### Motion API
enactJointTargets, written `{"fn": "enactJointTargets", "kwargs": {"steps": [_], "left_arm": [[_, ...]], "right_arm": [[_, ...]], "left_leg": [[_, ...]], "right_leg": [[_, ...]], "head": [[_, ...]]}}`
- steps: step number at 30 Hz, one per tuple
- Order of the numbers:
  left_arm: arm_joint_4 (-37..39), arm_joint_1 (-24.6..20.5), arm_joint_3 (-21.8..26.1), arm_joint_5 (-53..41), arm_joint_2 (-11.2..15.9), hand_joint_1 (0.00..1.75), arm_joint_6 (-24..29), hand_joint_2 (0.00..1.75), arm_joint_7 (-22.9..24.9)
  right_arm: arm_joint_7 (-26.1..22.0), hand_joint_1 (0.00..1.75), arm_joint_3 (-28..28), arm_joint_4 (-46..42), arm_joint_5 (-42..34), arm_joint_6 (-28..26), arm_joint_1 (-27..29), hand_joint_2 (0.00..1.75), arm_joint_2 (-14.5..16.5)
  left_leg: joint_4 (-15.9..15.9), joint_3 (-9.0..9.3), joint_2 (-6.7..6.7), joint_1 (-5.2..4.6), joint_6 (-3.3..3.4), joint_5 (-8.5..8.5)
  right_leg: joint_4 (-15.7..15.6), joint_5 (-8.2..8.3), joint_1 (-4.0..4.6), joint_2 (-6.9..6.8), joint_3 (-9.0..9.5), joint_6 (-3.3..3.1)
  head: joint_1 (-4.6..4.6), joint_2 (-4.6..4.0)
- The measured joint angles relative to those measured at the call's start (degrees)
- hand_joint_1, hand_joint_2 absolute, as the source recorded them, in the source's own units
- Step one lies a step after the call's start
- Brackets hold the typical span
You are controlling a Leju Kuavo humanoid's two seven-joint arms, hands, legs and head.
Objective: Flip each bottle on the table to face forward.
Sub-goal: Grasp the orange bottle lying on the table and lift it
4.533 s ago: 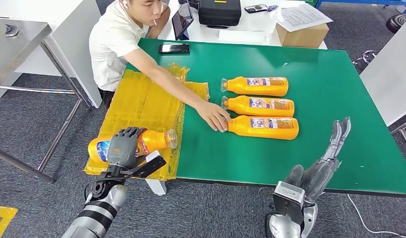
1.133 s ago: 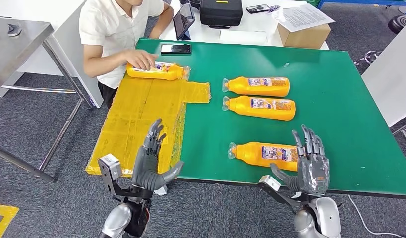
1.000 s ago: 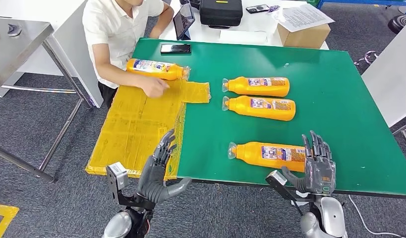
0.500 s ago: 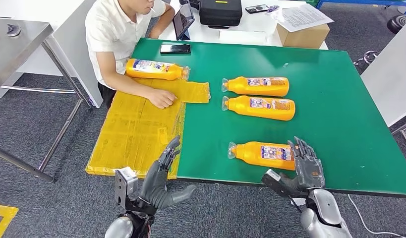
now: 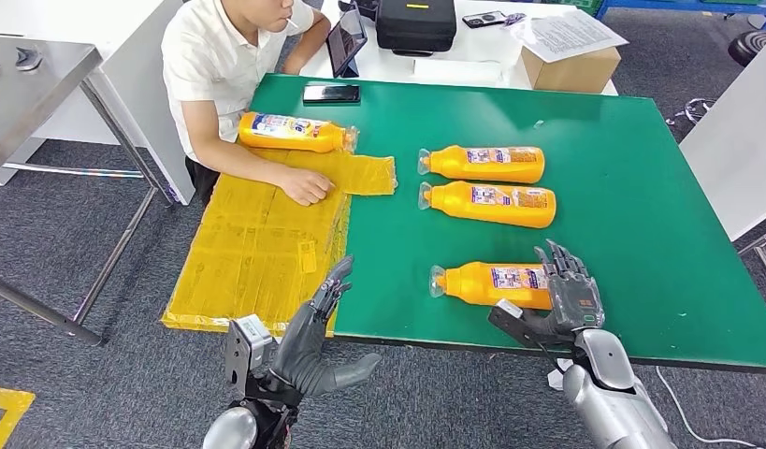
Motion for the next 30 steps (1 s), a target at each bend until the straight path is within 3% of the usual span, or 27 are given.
{"fn": "enactJointTargets", "kwargs": {"steps": [3, 7, 14, 18, 25, 30], "left_arm": [[0.0, -0.02, 0.01, 0.37, 0.0, 0.0, -0.01, 1.75, 0.29], [0.0, -0.02, 0.01, 0.69, 0.0, 0.0, -0.01, 1.75, 0.82], [0.06, -0.11, 0.07, 1.63, -0.01, 0.0, -0.35, 1.75, 2.54], [0.25, -0.21, 0.1, 1.69, 0.0, 0.0, -0.71, 1.75, 2.82], [0.93, -1.25, 0.09, 2.49, 0.1, 0.0, -0.8, 1.75, 1.99], [1.22, -1.69, 0.72, 5.26, -0.78, 0.0, 6.34, 1.75, 0.51]], "right_arm": [[1.17, 0.03, 0.62, 1.62, 0.77, 0.53, -1.2, 1.75, 0.05], [2.86, 1.7, 1.4, 3.16, 0.81, 3.97, -2.55, 1.75, -0.02], [6.11, 1.75, 3.11, 5.55, -1.26, 17.06, -6.08, 1.75, -1.44], [5.3, 1.75, 3.8, 6.47, -2.82, 20.18, -7.51, 1.75, -2.25], [-6.47, 1.75, 3.21, 6.38, -15.94, 26.35, -7.51, 1.75, -3.77], [-11.52, 1.75, 1.09, 0.46, -29.08, 27.34, -3.08, 1.75, -1.9]], "left_leg": [[0.0, 0.07, 0.03, 0.0, 0.0, -0.01], [0.0, 0.24, 0.08, 0.0, 0.0, -0.03], [-0.01, 0.87, 0.11, 0.0, 0.18, -0.19], [-0.01, 1.06, 0.06, 0.01, 0.23, -0.16], [-0.01, 1.39, 0.11, 0.11, 0.26, -0.36], [-0.02, 1.51, 0.62, 0.15, 0.15, -0.52]], "right_leg": [[-0.01, 0.0, 0.0, 0.01, 0.04, 0.0], [-0.03, -0.01, 0.0, 0.02, 0.14, -0.01], [-0.15, -0.28, 0.0, 0.12, 0.14, 0.03], [-0.22, -0.23, 0.01, 0.07, 0.46, 0.04], [-0.47, -0.23, 0.11, 0.11, 0.96, 0.08], [-0.5, -0.05, 0.17, 0.55, 1.54, 0.11]], "head": [[0.0, 0.0], [0.01, 0.0], [0.03, 0.0], [0.02, 0.0], [0.07, 0.0], [0.03, 0.0]]}}
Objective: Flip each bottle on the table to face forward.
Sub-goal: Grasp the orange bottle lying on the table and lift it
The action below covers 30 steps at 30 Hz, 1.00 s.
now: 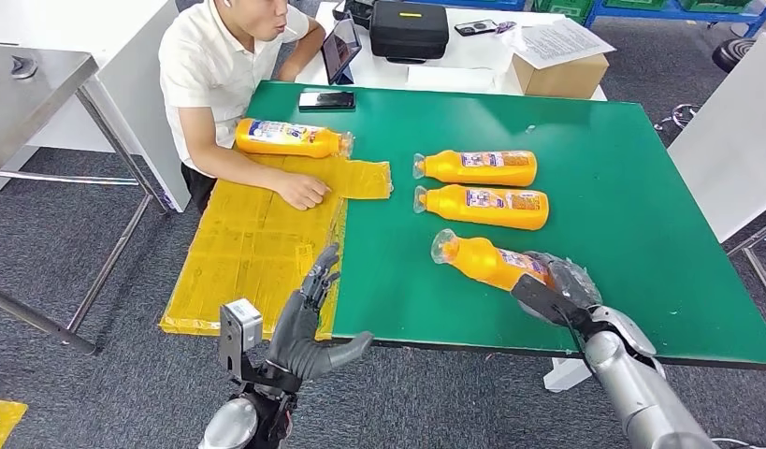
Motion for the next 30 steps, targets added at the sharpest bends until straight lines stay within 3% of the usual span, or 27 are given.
{"fn": "enactJointTargets", "kwargs": {"steps": [5, 14, 22, 30], "left_arm": [[1.52, 0.05, 1.38, 7.88, -0.86, 0.0, 4.34, 1.75, 2.54], [5.32, 0.19, 2.24, 12.45, -0.91, 0.0, 5.06, 1.75, 3.82], [9.18, -2.05, -0.38, 10.27, -0.82, 0.0, 3.77, 1.75, 3.03], [10.22, -4.77, -2.46, 4.66, -0.55, 0.0, 3.27, 1.75, 0.72]], "right_arm": [[-0.58, 1.75, -0.5, -7.9, -6.21, -0.3, 3.99, 1.75, 4.28], [-2.54, 1.75, 0.86, -14.72, -9.78, -0.39, 7.63, 1.75, 9.45], [-1.49, 1.75, 9.22, -16.3, -13.14, -2.23, 8.36, 1.75, 17.23], [-1.36, 1.75, 17.27, -12.1, -14.13, -2.0, 6.18, 1.75, 21.83]], "left_leg": [[-0.01, -0.17, 0.0, 0.18, -0.06, 0.02], [-0.01, -0.88, -0.12, 0.2, -0.13, 0.17], [-0.01, -1.3, -0.2, 0.23, -0.17, 0.2], [-0.01, -1.48, -0.23, 0.22, -0.2, 0.23]], "right_leg": [[0.02, -0.01, 0.16, 0.02, -0.2, -0.08], [0.12, 0.03, 0.16, -0.06, -0.77, -0.14], [0.21, 0.0, 0.18, -0.13, -1.23, -0.16], [0.22, 0.0, 0.17, -0.14, -1.4, -0.17]], "head": [[-0.02, 0.0], [0.01, 0.0], [-0.01, 0.0], [-0.01, 0.0]]}}
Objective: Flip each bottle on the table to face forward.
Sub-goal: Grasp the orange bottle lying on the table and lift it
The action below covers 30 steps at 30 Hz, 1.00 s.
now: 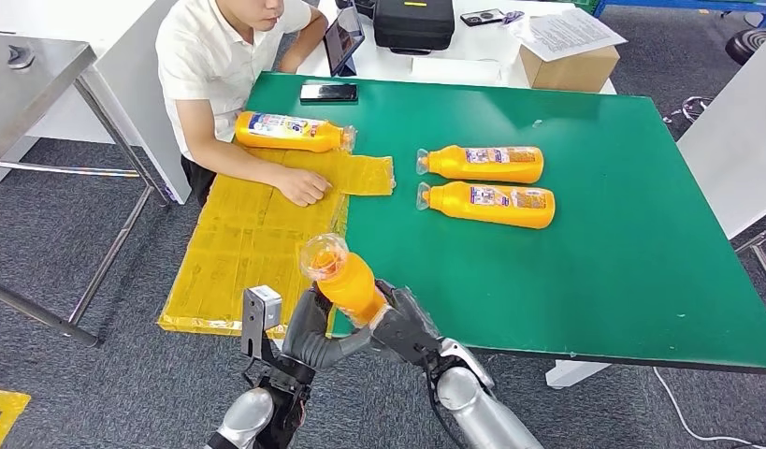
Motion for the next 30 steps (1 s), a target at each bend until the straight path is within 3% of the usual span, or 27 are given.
{"fn": "enactJointTargets", "kwargs": {"steps": [8, 12, 16, 20, 24, 28, 30], "left_arm": [[0.29, -0.96, 0.62, -0.58, 0.03, 0.03, 0.54, 1.75, -0.85], [0.29, -0.99, 1.55, 1.88, 0.14, 1.75, -1.02, 1.75, -0.15], [0.98, -1.71, 2.53, 3.63, 0.31, 1.75, -1.89, 1.75, 0.62], [2.37, -2.67, 3.37, 5.07, 0.36, 1.75, -2.86, 1.75, 0.66], [3.25, -3.24, 4.09, 6.13, 0.36, 1.75, -3.95, 1.75, 0.27], [3.81, -3.67, 4.5, 6.24, 0.36, 1.75, -4.38, 1.75, 0.23], [3.99, -3.79, 4.66, 6.37, 0.36, 1.75, -4.43, 1.75, 0.17]], "right_arm": [[0.55, 1.75, 4.23, 3.77, -0.38, 0.39, -2.22, 1.75, 1.83], [0.3, 1.75, 5.43, 5.2, -0.13, 0.18, -3.22, 1.75, 2.05], [-0.28, 1.72, 6.64, 6.03, 0.32, -0.78, -4.03, 1.75, 2.42], [-0.33, 1.3, 7.54, 6.19, -0.08, -1.32, -4.6, 1.75, 2.57], [-0.9, 1.27, 8.19, 5.97, -1.24, -1.5, -4.56, 1.75, 2.57], [-1.13, 0.07, 8.56, 5.92, -1.46, -1.58, -4.53, 1.75, 2.57], [-1.53, 0.0, 8.8, 5.77, -1.84, -1.72, -4.4, 1.75, 2.57]], "left_leg": [[0.0, -0.04, 0.0, -0.01, 0.0, 0.0], [0.0, -0.06, 0.02, -0.01, 0.0, 0.0], [0.0, -0.08, 0.02, -0.01, 0.0, 0.0], [0.0, -0.08, 0.03, -0.01, -0.01, 0.01], [0.0, -0.1, 0.02, -0.01, -0.01, 0.01], [0.0, -0.11, 0.03, -0.01, -0.01, 0.01], [0.0, -0.11, 0.02, -0.01, -0.01, 0.01]], "right_leg": [[0.0, 0.0, -0.01, 0.0, -0.06, 0.0], [0.0, 0.0, -0.01, 0.01, -0.1, 0.0], [0.0, 0.0, 0.0, 0.01, -0.12, 0.0], [0.0, 0.01, 0.0, 0.01, -0.11, 0.0], [0.0, 0.01, -0.01, 0.0, -0.12, 0.0], [0.0, 0.0, -0.01, 0.0, -0.13, 0.0], [0.0, 0.0, -0.01, 0.0, -0.14, 0.0]], "head": [[0.01, 0.0], [0.0, 0.0], [0.0, 0.0], [0.0, 0.0], [0.01, 0.0], [0.02, 0.0], [0.01, 0.0]]}}
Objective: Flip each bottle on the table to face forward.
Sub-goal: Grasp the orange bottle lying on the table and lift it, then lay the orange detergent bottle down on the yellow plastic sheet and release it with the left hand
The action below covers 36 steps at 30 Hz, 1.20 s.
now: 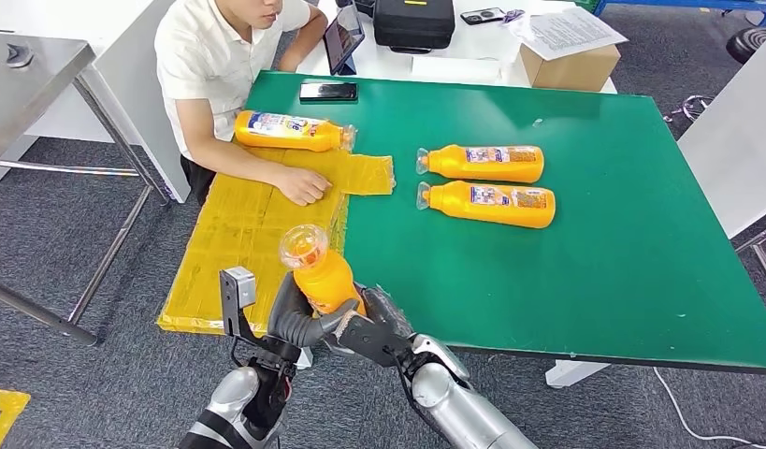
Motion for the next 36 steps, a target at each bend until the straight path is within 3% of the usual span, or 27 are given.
{"fn": "enactJointTargets", "kwargs": {"steps": [1, 5, 9, 13, 16, 22, 27, 32, 36], "left_arm": [[0.04, -0.07, 0.08, 0.19, 0.0, 1.75, -0.03, 1.75, -0.12], [-0.49, -0.55, 0.62, 1.98, 0.05, 1.75, -0.03, 1.75, -1.11], [-1.85, -0.72, 2.44, 5.01, 0.14, 1.75, 1.0, 1.75, -1.49], [-3.43, -0.11, 6.24, 5.96, 0.62, 1.75, 4.32, 1.75, -1.58], [-5.65, 0.95, 8.3, 3.87, 0.9, 1.75, 8.04, 1.75, -1.95], [-7.73, 1.28, 10.74, -2.16, 1.39, 1.75, 15.07, 1.75, -2.9], [-2.49, -3.24, 9.28, -27.3, 4.28, 1.75, 24.75, 1.75, -3.33], [8.07, -9.49, 3.88, -52.65, 7.51, 1.75, 23.93, 1.75, 4.33], [14.2, -13.5, 0.17, -60.88, 9.03, 1.75, 20.96, 1.75, 8.17]], "right_arm": [[-0.6, 0.0, 0.08, -0.25, -0.46, -0.25, 0.21, 1.75, 0.0], [-4.05, 0.0, 0.12, -2.99, -3.43, -3.11, 2.27, 0.0, 0.0], [-7.64, 0.0, 0.0, -7.35, -5.05, -10.02, 5.3, 0.0, 0.62], [-11.95, 0.0, -1.85, -13.9, -9.53, -24.58, 9.39, 0.0, 2.6], [-12.29, 0.0, -7.33, -20.2, -11.8, -32.48, 12.35, 0.0, 3.84], [-12.41, 0.0, -19.84, -30.83, -8.19, -33.82, 16.7, 0.0, 7.0], [-12.42, 0.0, -27.48, -36.6, -8.98, -34.0, 18.62, 0.0, 8.13], [-12.42, 0.0, -28.94, -37.87, -10.38, -33.98, 18.85, 0.0, 8.09], [-12.42, 0.0, -29.07, -37.89, -11.15, -33.98, 18.81, 0.0, 8.09]], "left_leg": [[0.0, 0.0, -0.01, 0.0, 0.0, 0.0], [0.0, -0.04, -0.03, 0.0, 0.0, 0.0], [0.0, -0.05, 0.0, 0.01, 0.0, 0.0], [0.0, -0.08, 0.0, 0.02, -0.01, 0.0], [0.0, -0.13, -0.19, 0.04, -0.02, 0.0], [0.0, -0.13, -0.24, -0.02, -0.02, 0.01], [0.01, -0.12, -0.25, -0.01, -0.05, 0.03], [0.01, -0.09, -0.22, -0.01, -0.09, 0.07], [0.0, -0.05, -0.23, -0.01, -0.12, 0.09]], "right_leg": [[0.0, 0.0, 0.0, 0.0, 0.0, 0.0], [0.01, 0.0, 0.0, -0.01, 0.0, 0.0], [0.02, 0.0, 0.01, 0.0, -0.04, 0.0], [0.05, -0.03, 0.01, -0.01, -0.15, -0.02], [0.07, -0.08, 0.01, -0.12, -0.13, -0.09], [0.05, -0.06, -0.02, -0.16, -0.13, -0.09], [0.07, -0.06, -0.02, -0.16, -0.11, -0.09], [0.12, -0.04, -0.02, -0.13, -0.12, -0.1], [0.16, -0.05, -0.02, -0.13, -0.09, -0.1]], "head": [[0.01, 0.0], [0.0, 0.0], [0.02, 0.0], [-0.03, 0.0], [0.01, 0.0], [0.01, 0.0], [0.01, 0.0], [0.01, 0.0], [0.01, 0.0]]}}
